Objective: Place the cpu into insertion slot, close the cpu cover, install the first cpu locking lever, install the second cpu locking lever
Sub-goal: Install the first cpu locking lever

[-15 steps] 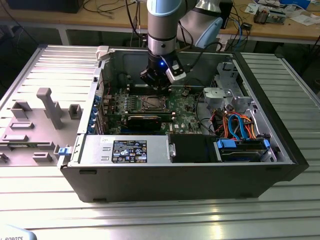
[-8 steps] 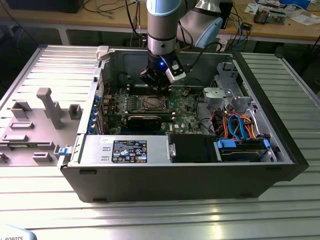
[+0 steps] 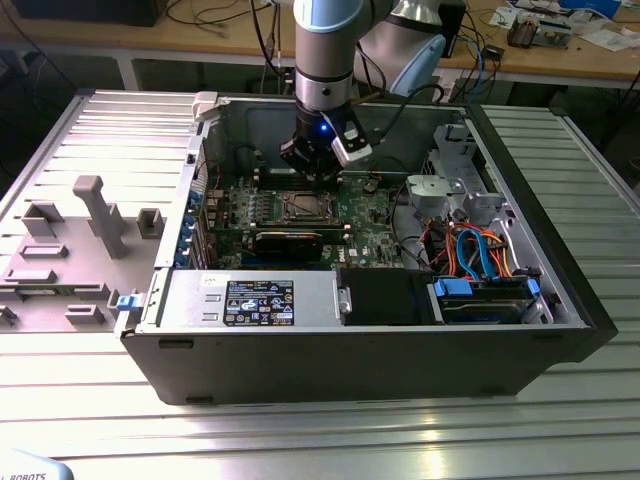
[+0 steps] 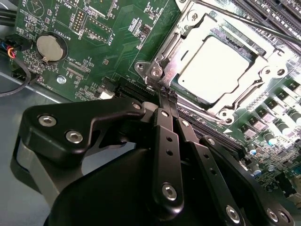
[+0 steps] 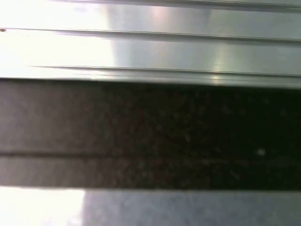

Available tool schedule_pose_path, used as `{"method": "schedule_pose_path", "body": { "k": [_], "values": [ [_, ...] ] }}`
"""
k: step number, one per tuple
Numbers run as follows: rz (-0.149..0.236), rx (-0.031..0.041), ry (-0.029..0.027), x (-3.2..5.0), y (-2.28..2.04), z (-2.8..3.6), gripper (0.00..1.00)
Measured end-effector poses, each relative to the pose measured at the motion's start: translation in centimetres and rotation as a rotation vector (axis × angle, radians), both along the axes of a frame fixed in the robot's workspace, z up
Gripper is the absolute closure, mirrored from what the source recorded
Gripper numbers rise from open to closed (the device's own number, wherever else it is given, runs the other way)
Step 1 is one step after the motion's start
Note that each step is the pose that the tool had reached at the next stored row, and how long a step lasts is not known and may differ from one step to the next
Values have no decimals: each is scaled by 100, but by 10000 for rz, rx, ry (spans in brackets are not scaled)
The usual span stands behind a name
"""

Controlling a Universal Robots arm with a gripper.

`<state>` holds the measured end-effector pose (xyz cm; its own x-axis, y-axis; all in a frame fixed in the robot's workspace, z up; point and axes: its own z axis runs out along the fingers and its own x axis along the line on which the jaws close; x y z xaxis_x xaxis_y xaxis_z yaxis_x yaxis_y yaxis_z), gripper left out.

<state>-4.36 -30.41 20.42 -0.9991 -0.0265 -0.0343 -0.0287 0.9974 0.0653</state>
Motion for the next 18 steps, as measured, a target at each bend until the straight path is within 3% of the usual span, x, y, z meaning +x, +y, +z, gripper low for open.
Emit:
{"method": "schedule_pose_path", "body": {
  "k": [11,13,18],
  "values": [
    [-2,-19,0,0,0,-30,89],
    [1,200,11,1,0,-30,89],
    [-1,212,10,1,0,38,89]
  ]
}}
